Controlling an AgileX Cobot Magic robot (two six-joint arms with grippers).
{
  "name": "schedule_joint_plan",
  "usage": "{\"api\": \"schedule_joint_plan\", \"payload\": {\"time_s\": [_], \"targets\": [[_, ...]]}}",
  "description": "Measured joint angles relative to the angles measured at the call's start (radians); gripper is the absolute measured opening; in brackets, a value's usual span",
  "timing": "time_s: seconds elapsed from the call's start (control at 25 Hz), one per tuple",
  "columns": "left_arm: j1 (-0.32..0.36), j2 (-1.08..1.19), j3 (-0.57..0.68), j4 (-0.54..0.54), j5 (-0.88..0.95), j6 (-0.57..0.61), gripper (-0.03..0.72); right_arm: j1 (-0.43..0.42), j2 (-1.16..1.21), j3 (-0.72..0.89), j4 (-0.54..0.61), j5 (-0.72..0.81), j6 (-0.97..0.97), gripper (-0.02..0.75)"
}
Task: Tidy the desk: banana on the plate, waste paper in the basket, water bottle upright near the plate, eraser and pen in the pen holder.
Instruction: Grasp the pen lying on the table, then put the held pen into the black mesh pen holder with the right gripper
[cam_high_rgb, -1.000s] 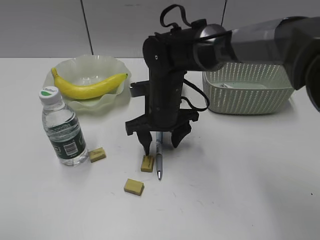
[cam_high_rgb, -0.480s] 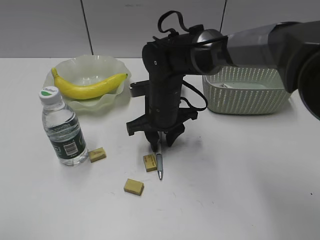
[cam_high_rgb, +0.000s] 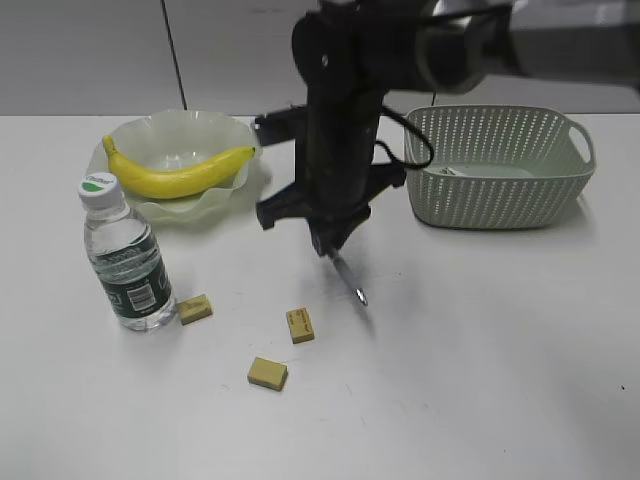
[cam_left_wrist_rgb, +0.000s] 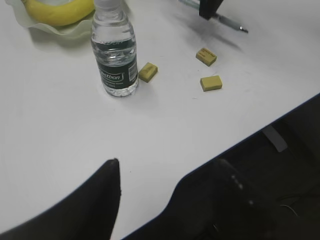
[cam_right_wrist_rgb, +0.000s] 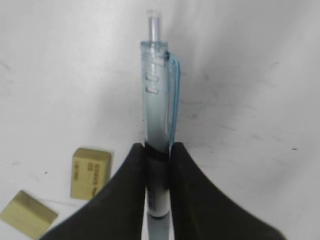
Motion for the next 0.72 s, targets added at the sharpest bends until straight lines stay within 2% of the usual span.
{"api": "schedule_joint_plan", "payload": {"time_s": [0.24, 0.44, 0.72], "targets": [[0.0, 0.0, 0.0, 0.0, 0.0, 0.0, 0.435, 0.0, -0.219, 0.0, -0.11, -0.084, -0.007, 0.112], [0.0, 0.0, 0.0, 0.0, 0.0, 0.0, 0.435, -0.016, -0.301, -0.002, -0.281, -0.333, 0.022, 0.112], [0.0, 0.0, 0.0, 0.0, 0.0, 0.0, 0.435, -0.131, -0.226, -0.001, -0.31, -0.673, 0.181, 0.112]]}}
